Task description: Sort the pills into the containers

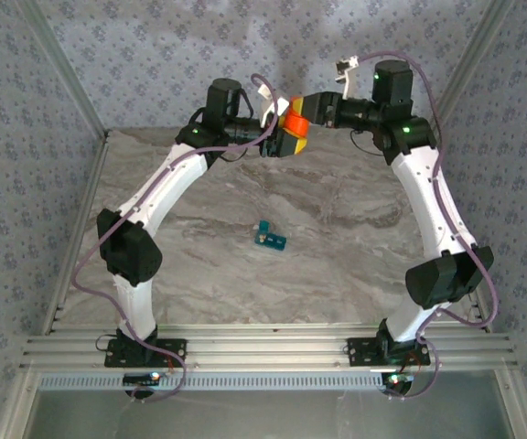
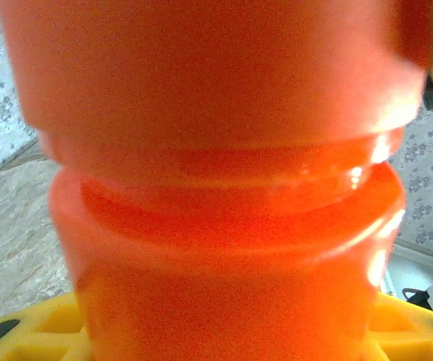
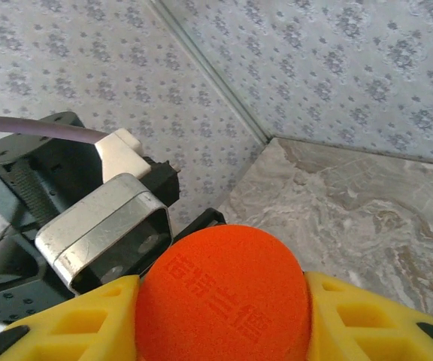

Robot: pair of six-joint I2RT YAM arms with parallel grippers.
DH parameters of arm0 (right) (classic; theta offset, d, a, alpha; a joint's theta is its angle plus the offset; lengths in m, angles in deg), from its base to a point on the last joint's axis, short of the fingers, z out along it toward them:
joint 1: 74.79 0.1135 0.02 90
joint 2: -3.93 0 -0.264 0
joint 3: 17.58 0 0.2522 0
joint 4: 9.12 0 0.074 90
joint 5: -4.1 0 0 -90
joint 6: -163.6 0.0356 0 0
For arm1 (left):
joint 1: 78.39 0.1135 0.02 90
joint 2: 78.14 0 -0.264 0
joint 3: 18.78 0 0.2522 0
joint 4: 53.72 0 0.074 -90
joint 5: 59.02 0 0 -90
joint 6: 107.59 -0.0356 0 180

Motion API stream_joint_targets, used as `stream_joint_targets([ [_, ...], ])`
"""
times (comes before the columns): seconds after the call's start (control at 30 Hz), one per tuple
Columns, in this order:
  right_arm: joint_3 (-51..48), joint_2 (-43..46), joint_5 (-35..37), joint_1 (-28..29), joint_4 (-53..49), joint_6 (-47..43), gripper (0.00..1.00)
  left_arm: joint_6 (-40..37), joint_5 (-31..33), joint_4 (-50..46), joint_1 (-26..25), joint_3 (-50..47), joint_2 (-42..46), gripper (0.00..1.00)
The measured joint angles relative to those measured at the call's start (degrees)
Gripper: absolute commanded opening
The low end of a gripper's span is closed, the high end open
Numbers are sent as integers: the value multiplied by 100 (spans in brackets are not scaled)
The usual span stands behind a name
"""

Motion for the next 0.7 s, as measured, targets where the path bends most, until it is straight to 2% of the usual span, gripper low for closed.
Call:
stream_joint_targets([
  [0.27, -636, 402, 905, 186, 354, 74, 37, -87, 372, -13, -94, -83, 0, 0],
  [0.57, -1003, 568, 1510, 291, 520, 227, 44, -81, 704, 269, -175, -348, 0, 0],
  [0.7, -984, 573, 1558, 289, 542, 267, 50, -79, 772, 369, -188, -356, 0, 0],
])
